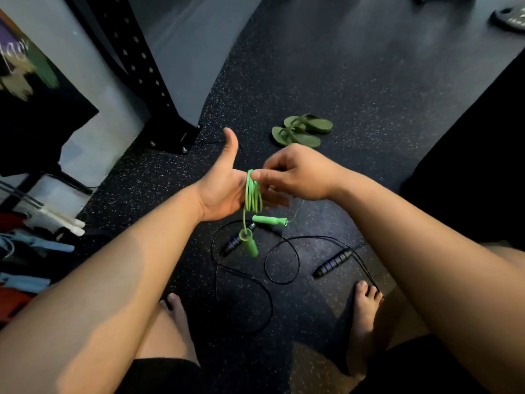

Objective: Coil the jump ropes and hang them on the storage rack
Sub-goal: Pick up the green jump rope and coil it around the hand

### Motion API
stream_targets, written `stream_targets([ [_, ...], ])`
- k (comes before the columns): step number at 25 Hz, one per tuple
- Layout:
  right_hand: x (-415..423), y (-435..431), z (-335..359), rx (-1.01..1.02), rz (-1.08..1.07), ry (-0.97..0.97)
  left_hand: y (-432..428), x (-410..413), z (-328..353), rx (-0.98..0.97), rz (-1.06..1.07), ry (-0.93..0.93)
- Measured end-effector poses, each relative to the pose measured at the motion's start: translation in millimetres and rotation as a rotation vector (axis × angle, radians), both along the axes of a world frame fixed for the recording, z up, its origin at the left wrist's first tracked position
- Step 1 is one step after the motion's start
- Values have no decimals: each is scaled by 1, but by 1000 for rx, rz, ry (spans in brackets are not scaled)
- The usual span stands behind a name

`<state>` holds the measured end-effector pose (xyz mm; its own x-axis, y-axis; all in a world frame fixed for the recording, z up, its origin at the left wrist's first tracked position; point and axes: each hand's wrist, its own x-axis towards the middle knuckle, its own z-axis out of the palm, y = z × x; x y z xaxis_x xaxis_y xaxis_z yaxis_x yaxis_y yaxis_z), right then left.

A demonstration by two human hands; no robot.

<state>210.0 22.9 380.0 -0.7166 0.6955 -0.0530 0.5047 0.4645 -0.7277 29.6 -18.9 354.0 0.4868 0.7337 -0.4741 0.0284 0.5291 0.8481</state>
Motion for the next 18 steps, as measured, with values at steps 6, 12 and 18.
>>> stream_targets([
  [6, 6, 4, -33, -171, -74, 359, -13, 0, 15, -41, -329, -66],
  [12, -3, -11, -55, -362, -232, 412, -18, -2, 24, 2, -13, -277],
  [18, -4, -16, -63, -468, -242, 185, -12, -9, 23, 63, 326, -477],
])
